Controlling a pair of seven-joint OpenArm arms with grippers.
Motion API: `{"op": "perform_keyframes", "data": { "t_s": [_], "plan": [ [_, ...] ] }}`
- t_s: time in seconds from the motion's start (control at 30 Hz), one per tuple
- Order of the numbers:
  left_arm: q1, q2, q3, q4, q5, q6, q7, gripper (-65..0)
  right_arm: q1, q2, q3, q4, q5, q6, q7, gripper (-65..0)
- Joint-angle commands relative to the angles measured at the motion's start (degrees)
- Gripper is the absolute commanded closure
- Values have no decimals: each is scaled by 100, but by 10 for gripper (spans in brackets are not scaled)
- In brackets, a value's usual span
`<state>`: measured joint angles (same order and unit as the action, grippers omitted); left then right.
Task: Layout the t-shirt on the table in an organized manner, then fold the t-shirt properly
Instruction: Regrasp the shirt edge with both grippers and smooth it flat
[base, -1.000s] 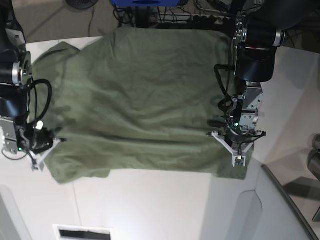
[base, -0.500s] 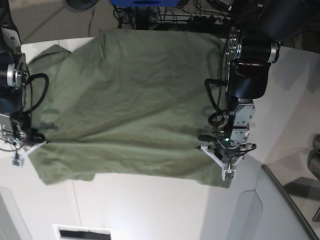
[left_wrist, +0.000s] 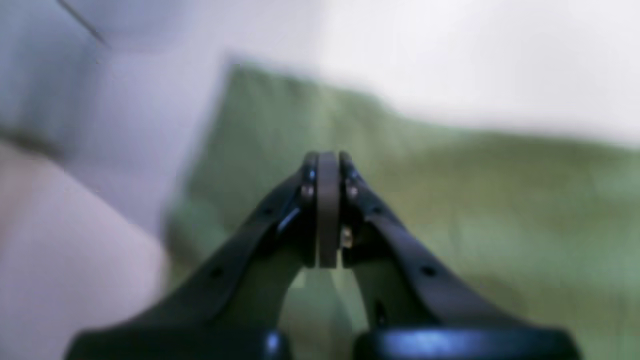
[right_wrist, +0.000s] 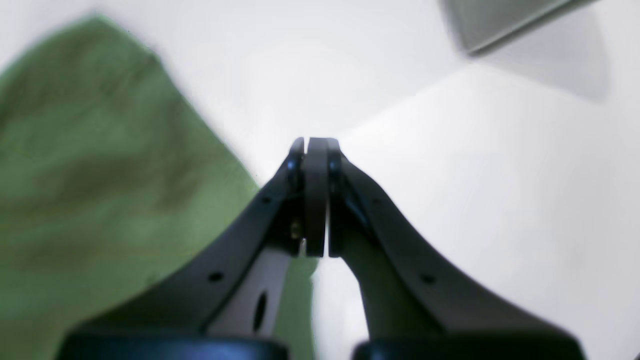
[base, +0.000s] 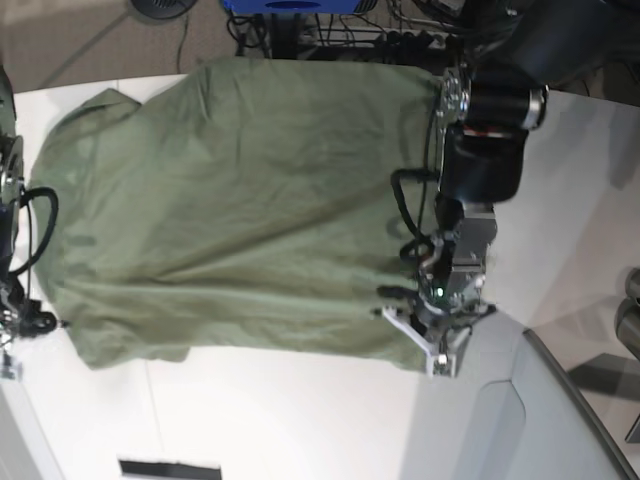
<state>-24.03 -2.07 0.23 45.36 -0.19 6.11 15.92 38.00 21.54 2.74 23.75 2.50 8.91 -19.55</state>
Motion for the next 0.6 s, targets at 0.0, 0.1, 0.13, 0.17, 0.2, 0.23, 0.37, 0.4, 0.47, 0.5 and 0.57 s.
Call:
{"op": "perform_keyframes", "data": {
  "t_s": [0.0, 0.1, 0.13, 0.17, 0.2, 0.23, 0.37, 0.4, 0.47, 0.5, 0.57],
  "plan": [
    [87, -70, -10, 435, 23, 70, -5, 0, 38, -5, 20, 496, 35, 177, -335, 0],
    [834, -88, -54, 1472, 76, 70, 478, 0, -622, -216, 284, 1972, 35, 643, -1742, 0],
    [1071, -88, -19, 1789, 76, 70, 636, 0, -894, -251, 442, 2491, 35, 696, -2076, 0],
    [1282, -88, -10, 2114, 76, 70, 803, 0, -1158, -312, 565, 3063, 27, 714, -2383, 0],
    [1502, -88, -19, 2413, 76, 70, 979, 0, -1413, -400, 600, 3555, 27, 714, -2638, 0],
    [1739, -123, -19, 2712, 76, 70, 1137, 0, -1686, -453, 609, 4003, 27, 714, -2858, 0],
    [2372, -299, -27, 3486, 76, 70, 1471, 0, -2301, -690, 636, 4733, 18, 714, -3456, 0],
    [2469, -299, -54, 3556, 76, 70, 1507, 0, -2389, -734, 644, 4715, 18, 714, -3447, 0],
    [2610, -317, -63, 3644, 76, 70, 1515, 0, -2582, -796, 644, 4715, 27, 714, -3403, 0],
    [2663, -396, -63, 3617, 76, 70, 1515, 0, -2661, -875, 644, 4715, 27, 714, -3359, 0],
    [2733, -519, -36, 3503, 76, 79, 1515, 0, -2732, -963, 644, 4663, 27, 714, -3306, 0]
  ]
}}
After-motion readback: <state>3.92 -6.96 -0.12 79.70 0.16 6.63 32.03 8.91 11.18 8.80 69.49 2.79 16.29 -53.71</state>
